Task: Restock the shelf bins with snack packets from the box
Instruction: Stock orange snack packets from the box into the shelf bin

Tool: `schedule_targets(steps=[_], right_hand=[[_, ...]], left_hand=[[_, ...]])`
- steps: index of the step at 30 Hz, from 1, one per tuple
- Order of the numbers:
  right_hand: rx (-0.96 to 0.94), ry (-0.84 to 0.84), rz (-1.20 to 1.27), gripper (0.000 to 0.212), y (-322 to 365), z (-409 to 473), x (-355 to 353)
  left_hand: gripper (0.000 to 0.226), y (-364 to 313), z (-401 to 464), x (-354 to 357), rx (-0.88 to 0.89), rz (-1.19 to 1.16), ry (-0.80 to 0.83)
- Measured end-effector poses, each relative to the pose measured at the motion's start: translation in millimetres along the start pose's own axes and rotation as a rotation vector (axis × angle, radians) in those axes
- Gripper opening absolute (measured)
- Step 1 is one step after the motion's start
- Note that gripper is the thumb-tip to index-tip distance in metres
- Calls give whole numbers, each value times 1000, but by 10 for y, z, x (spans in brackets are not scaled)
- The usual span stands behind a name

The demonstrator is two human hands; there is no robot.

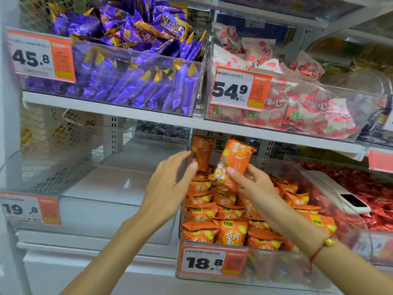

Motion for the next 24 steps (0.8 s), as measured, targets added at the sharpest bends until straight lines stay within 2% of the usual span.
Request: schedule_targets(steps=[2,4,8,11,18,24], right_hand=[[72,-47,-6,31,-129,237,-187],[102,-94,-87,33,-205,485,-297],[113,-136,-295,60,-329,838,-271],[113,-126,-349,71,-451,958,-212],[63,-159,-316,61,-383,942,-187],[41,-255,-153,49,-348,919,-256]], left_hand=[[50,170,1,93,-100,82,94],[57,297,-6,170,-180,-14,140],[63,366,-20,185,-243,-76,118],[62,366,-36,189,-260,-79,112],[60,394,-27,194,-280,-83,93],[60,389,-30,194,-289,-70,89]])
Point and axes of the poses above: each hand's wrist, its own z-axis towards the middle knuckle, its own x-axis out of the palm, y = z × x, the point moved 7 cm from there along z, towards the middle knuckle, and after that the axes turned 7 degrees about y, right-handed, at the moved point
